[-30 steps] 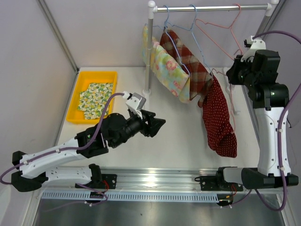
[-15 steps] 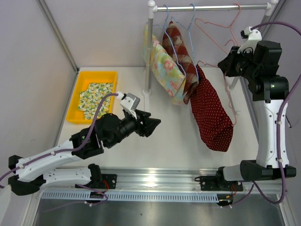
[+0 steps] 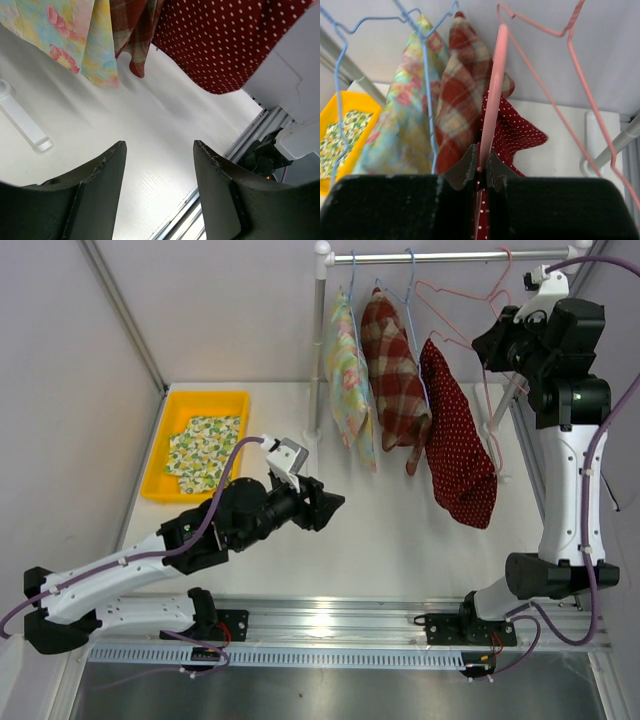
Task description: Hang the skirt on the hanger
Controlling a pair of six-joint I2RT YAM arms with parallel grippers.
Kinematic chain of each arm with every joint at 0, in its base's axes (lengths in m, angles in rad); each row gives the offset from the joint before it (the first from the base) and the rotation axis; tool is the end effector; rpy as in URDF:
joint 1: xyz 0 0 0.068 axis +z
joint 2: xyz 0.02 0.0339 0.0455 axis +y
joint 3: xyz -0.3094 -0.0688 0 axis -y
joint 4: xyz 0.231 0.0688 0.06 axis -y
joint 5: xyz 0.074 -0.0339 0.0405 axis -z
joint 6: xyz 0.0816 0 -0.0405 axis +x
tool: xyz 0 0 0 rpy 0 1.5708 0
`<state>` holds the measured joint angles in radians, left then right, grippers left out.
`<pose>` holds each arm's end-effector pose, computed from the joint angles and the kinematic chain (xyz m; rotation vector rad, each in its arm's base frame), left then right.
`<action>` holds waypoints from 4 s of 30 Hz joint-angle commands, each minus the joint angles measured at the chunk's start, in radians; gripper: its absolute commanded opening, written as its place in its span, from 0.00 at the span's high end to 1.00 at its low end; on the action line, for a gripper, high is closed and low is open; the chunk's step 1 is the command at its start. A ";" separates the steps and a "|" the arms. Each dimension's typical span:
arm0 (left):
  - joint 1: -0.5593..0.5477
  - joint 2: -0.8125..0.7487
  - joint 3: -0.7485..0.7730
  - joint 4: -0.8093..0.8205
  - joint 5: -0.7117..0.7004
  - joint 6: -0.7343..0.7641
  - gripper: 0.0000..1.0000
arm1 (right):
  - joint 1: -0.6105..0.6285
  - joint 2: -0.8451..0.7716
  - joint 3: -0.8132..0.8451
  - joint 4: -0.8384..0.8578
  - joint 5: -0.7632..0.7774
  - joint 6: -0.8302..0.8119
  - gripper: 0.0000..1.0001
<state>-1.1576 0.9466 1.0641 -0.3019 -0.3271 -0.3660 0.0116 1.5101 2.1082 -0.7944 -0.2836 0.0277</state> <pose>0.1084 -0.1820 0.4235 0.4668 1.7580 -0.8181 0.3075 0.0264 0.5723 -0.1915 1.7571 0.2789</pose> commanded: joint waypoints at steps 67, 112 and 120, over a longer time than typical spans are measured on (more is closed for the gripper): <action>0.510 0.026 0.024 -0.101 -0.125 -0.139 0.15 | -0.002 -0.290 -0.408 0.184 0.325 0.330 0.05; 1.228 0.905 0.293 -0.132 -0.044 -0.364 1.00 | 0.154 -0.614 -0.804 0.087 -0.006 0.333 0.18; 1.190 0.631 0.313 -0.080 -0.018 -0.211 1.00 | 0.171 -0.602 -0.797 0.101 0.006 0.325 0.19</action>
<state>0.0547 1.7596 1.3148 -0.4500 -0.3611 -0.6704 0.1741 0.9031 1.3064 -0.7319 -0.2775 0.3641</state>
